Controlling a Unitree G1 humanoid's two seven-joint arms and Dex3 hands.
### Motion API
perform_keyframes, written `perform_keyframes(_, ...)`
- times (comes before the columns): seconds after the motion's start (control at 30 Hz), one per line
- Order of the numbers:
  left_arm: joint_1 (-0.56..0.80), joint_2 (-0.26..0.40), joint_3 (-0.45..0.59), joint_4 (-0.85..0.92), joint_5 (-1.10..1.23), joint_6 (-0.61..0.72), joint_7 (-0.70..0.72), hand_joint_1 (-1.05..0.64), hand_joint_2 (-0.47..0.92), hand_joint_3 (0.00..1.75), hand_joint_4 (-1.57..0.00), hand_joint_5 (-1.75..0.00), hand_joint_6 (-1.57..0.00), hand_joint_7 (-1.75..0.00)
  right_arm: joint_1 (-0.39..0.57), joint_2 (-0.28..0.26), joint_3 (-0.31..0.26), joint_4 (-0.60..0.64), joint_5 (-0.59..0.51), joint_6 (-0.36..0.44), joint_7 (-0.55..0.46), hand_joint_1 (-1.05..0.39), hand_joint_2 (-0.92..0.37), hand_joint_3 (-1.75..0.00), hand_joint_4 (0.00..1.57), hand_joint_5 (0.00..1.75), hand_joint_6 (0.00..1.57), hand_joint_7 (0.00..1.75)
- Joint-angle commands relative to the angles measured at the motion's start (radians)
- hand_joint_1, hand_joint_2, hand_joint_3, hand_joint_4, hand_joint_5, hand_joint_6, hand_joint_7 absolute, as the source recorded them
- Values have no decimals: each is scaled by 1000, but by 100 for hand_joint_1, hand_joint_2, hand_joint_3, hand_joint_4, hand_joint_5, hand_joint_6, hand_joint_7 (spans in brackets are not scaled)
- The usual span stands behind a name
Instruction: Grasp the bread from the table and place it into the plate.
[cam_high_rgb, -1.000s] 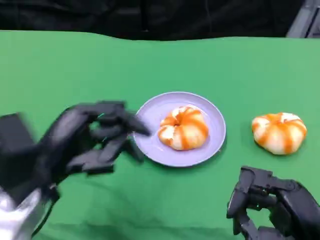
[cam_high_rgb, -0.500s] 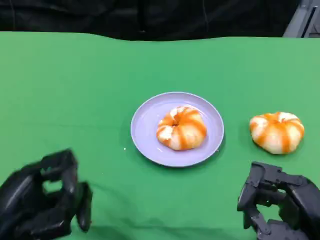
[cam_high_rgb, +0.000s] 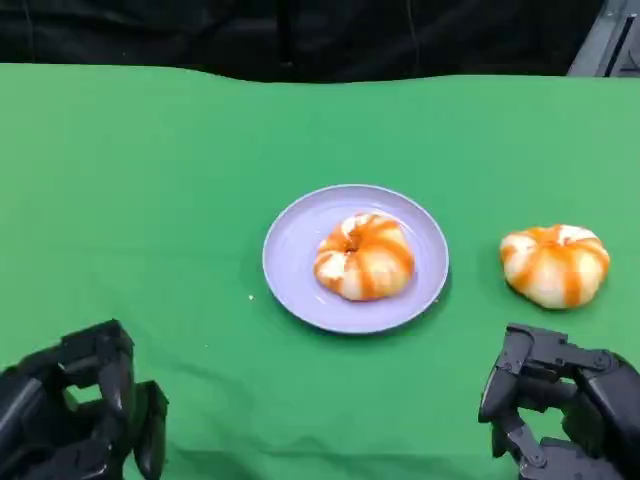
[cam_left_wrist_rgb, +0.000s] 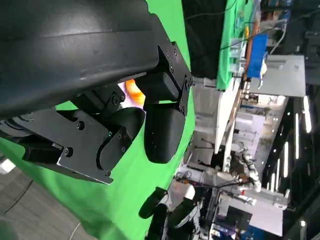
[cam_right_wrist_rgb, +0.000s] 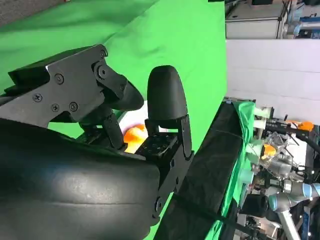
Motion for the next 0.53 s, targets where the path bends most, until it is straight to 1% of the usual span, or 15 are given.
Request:
perform_keyframes(0.03, -7, 6, 0, 21, 20, -19, 0, -2, 65, 122, -96, -175, -76, -175, 4, -9, -13, -9, 9, -13, -2, 3, -69, -96, 75, 175, 72, 149)
perform_keyframes(0.37, -39, -6, -2, 63, 61, -54, 7, -4, 65, 119, -96, -175, -77, -175, -17, -13, -24, 14, 20, -9, 4, 1, -68, -99, 74, 175, 72, 150)
perform_keyframes(0.53, -49, -3, 5, 78, 72, -67, 3, -1, 65, 119, -95, -175, -77, -175, -22, -13, -22, 26, 36, -16, 14, 2, -67, -100, 74, 175, 72, 150)
